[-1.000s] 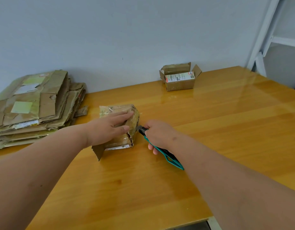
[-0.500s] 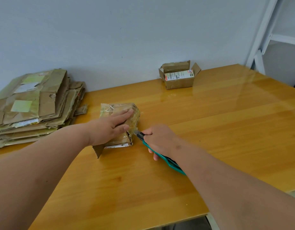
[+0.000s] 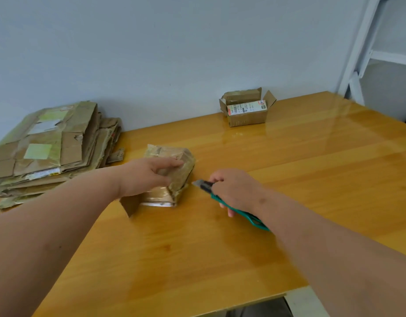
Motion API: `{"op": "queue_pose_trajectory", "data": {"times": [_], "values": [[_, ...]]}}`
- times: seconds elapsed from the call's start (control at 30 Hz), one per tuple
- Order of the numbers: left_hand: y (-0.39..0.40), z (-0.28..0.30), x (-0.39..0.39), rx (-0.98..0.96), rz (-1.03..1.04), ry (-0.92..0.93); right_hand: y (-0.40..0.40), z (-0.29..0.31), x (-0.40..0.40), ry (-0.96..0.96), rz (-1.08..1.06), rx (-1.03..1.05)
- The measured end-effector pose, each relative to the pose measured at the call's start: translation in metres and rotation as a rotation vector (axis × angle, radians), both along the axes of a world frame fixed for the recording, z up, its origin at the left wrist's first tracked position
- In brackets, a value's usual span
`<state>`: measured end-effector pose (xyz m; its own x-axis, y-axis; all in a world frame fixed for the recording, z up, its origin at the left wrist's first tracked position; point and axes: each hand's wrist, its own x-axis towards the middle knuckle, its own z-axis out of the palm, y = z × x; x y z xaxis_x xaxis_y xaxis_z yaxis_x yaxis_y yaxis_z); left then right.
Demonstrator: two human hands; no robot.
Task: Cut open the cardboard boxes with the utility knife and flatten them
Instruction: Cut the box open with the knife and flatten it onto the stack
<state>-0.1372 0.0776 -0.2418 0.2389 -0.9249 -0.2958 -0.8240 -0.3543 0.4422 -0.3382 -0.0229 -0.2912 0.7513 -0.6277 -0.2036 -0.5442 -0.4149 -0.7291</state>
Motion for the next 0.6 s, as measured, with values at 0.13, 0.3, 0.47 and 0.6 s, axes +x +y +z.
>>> {"op": "queue_pose_trajectory", "data": {"times": [0.13,0.3,0.47,0.6], "values": [[0.008,0.010,0.001,-0.034,0.057,-0.064,-0.022,-0.008,-0.010,0.150,-0.161,-0.188],[0.005,0.000,0.000,-0.107,0.009,-0.304,-0.029,-0.010,-0.015,0.271,-0.258,-0.376],[0.004,-0.022,-0.007,-0.085,-0.025,-0.724,-0.027,-0.017,-0.017,0.431,-0.234,-0.393],[0.000,-0.028,-0.008,-0.095,-0.035,-0.812,-0.025,-0.025,-0.019,0.375,-0.238,-0.540]]}}
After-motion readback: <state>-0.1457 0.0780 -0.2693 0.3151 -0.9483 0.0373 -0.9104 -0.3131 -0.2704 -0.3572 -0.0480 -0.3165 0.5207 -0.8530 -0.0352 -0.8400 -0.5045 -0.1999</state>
